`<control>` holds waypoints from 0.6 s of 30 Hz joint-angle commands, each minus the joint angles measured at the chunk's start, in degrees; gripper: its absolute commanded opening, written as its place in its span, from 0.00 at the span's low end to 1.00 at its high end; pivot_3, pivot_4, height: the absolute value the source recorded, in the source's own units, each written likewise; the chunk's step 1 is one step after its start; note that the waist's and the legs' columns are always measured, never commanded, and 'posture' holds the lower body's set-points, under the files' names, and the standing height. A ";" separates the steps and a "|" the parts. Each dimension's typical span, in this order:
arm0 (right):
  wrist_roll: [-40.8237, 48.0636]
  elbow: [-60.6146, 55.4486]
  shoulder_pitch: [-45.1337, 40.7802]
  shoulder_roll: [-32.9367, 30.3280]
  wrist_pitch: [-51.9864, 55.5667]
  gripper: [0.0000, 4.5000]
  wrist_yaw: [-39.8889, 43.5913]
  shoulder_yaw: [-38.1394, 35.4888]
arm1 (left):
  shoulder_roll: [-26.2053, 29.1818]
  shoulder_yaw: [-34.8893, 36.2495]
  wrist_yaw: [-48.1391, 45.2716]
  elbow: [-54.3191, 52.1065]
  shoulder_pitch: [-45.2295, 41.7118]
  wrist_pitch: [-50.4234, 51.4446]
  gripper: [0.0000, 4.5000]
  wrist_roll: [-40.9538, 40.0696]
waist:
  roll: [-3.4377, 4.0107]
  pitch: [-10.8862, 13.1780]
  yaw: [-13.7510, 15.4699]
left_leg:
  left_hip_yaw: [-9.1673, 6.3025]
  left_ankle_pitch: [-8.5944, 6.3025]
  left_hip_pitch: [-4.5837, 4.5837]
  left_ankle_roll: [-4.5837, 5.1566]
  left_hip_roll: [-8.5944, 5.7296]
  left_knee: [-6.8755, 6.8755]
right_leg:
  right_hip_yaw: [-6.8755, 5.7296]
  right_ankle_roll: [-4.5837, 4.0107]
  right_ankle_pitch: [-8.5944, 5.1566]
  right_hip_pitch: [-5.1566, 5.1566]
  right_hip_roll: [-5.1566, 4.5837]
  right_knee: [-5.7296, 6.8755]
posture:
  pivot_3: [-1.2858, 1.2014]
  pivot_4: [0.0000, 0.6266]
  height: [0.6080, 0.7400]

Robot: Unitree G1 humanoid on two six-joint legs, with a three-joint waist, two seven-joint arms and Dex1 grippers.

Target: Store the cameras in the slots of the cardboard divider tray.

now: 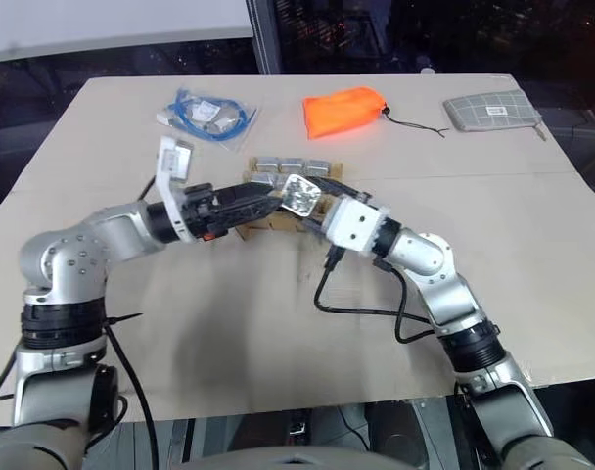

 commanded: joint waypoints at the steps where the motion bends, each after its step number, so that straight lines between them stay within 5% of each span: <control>1: -2.12 -0.24 -1.94 0.32 -5.30 0.43 -0.75 0.53 | -0.92 1.80 2.22 -2.20 -0.93 1.29 0.91 -2.81 | 0.00 0.00 0.07 | -0.01 0.00 0.01 0.00 0.00 0.00 | -0.01 0.00 0.00 0.01 -0.02 0.00 | 0.52 0.24 1.00; 6: -3.51 0.13 -2.38 1.01 -6.52 0.43 -0.87 1.40 | -1.06 2.16 3.27 -1.68 -1.39 1.40 0.91 -3.81 | 0.00 0.00 0.05 | -0.03 0.01 0.01 -0.01 -0.02 0.01 | -0.04 -0.01 0.00 0.02 -0.03 0.00 | 0.52 0.24 1.00; 10: -3.95 0.31 -2.26 1.20 -6.64 0.43 -0.82 1.64 | -1.08 2.58 3.91 -1.12 -1.59 2.16 0.71 -5.27 | 0.00 0.00 0.05 | -0.03 0.01 0.02 -0.02 -0.02 0.01 | -0.04 -0.01 0.00 0.03 -0.03 0.00 | 0.52 0.24 1.00; 15: -4.19 0.28 -2.34 1.49 -6.52 0.43 -1.12 1.35 | -1.04 1.69 4.00 -2.03 -1.42 3.02 0.19 -6.91 | 0.00 0.00 0.03 | -0.04 0.01 0.02 -0.02 -0.02 0.01 | -0.04 -0.01 0.00 0.04 -0.03 0.00 | 0.52 0.24 1.00; 18: -4.01 -0.25 -2.37 1.51 -5.41 0.43 -1.20 1.01 | -1.39 0.53 3.69 -2.34 -1.67 2.90 0.17 -6.72 | 0.00 0.00 0.04 | -0.03 0.02 0.03 -0.03 -0.03 0.00 | -0.05 -0.01 0.00 0.04 -0.02 0.00 | 0.52 0.24 1.00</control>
